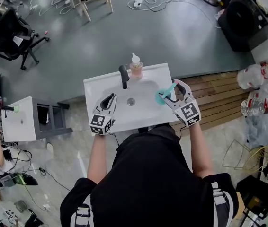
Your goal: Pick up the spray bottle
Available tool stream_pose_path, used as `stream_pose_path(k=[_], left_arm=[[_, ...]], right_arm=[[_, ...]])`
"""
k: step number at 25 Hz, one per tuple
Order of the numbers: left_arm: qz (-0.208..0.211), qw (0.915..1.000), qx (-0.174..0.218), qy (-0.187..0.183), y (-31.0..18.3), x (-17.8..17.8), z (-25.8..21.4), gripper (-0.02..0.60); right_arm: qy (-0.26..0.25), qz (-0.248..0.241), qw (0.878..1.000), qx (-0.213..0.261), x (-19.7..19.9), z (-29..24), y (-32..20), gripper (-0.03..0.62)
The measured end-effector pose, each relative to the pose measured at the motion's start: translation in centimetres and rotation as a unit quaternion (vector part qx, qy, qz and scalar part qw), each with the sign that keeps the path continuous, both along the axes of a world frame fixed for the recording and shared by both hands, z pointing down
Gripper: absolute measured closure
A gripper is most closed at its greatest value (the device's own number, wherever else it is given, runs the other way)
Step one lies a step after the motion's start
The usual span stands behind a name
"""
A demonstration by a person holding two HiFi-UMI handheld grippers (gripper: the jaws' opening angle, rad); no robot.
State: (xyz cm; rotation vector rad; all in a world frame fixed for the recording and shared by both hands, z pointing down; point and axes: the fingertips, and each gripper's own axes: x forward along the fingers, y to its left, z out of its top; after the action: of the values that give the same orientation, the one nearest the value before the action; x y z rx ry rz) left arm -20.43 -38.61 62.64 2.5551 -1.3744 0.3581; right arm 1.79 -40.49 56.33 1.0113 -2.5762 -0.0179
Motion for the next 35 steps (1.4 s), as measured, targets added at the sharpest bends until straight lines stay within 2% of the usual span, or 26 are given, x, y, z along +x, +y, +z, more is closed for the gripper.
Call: stream_pose_path(k=[16,35], left_arm=[[-0.010,1.0000,0.000,0.000,0.1,-0.3,0.3,0.526],[-0.007,1.0000,0.002,-0.004,-0.2,0.6,-0.1,0.526]], right_arm=[[0.005,-0.009,1.000,0.014,-0.4,0.2,0.4,0.235],[0.000,0.020,0.999,0.036,1.4,-0.1,-0.3,0.235]])
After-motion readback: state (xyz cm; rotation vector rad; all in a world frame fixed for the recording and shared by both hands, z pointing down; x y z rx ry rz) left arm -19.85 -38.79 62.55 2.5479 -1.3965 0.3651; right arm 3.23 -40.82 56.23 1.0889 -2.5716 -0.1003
